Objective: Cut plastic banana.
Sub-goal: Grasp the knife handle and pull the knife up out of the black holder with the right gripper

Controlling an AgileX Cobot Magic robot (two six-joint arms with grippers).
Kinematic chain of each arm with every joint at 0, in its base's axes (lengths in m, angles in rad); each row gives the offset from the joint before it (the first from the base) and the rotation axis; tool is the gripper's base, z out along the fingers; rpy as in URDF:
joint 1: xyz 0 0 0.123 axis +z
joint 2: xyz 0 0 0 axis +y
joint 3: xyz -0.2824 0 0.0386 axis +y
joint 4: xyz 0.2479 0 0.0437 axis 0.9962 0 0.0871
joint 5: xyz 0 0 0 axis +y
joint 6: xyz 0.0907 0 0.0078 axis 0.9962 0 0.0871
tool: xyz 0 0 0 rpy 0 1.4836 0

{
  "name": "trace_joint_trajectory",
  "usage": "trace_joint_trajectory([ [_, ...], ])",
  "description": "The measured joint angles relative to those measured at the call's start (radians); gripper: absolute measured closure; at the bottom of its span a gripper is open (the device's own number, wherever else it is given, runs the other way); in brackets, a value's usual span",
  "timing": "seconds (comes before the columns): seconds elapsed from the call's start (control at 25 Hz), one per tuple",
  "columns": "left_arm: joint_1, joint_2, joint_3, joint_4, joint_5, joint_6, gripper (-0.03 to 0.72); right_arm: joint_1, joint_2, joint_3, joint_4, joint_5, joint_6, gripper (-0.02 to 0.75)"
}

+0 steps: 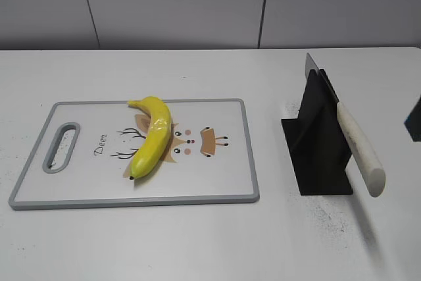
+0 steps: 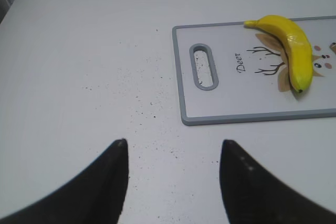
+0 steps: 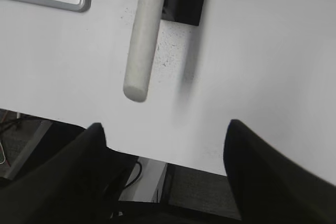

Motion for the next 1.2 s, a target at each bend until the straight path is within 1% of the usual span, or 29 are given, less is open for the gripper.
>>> trace_joint_trajectory([
  [0.16, 0.000, 0.000, 0.000, 0.000, 0.000, 0.000, 0.154, 0.004, 0.142, -0.059, 0.003, -0.001, 0.014, 0.222],
  [0.4, 0.000, 0.000, 0.000, 0.000, 0.000, 0.000, 0.154, 0.004, 0.329, -0.070, 0.011, -0.033, 0.043, 0.239],
  [0.64, 0.000, 0.000, 0.000, 0.000, 0.000, 0.000, 0.154, 0.004, 0.470, -0.070, 0.074, -0.099, 0.051, 0.276],
  [0.76, 0.000, 0.000, 0.000, 0.000, 0.000, 0.000, 0.154, 0.004, 0.506, -0.070, 0.085, -0.122, 0.051, 0.301],
  [0.84, 0.000, 0.000, 0.000, 0.000, 0.000, 0.000, 0.154, 0.004, 0.519, -0.070, 0.087, -0.129, 0.052, 0.338],
  [0.88, 0.000, 0.000, 0.000, 0.000, 0.000, 0.000, 0.154, 0.004, 0.520, -0.070, 0.087, -0.131, 0.053, 0.374],
  [0.96, 0.000, 0.000, 0.000, 0.000, 0.000, 0.000, 0.154, 0.004, 0.520, -0.071, 0.088, -0.131, 0.054, 0.486],
  [1.0, 0.000, 0.000, 0.000, 0.000, 0.000, 0.000, 0.154, 0.004, 0.520, -0.071, 0.088, -0.129, 0.060, 0.564],
  [1.2, 0.000, 0.000, 0.000, -0.001, 0.000, 0.000, 0.154, 0.004, 0.520, -0.074, 0.081, -0.117, 0.079, 0.573],
])
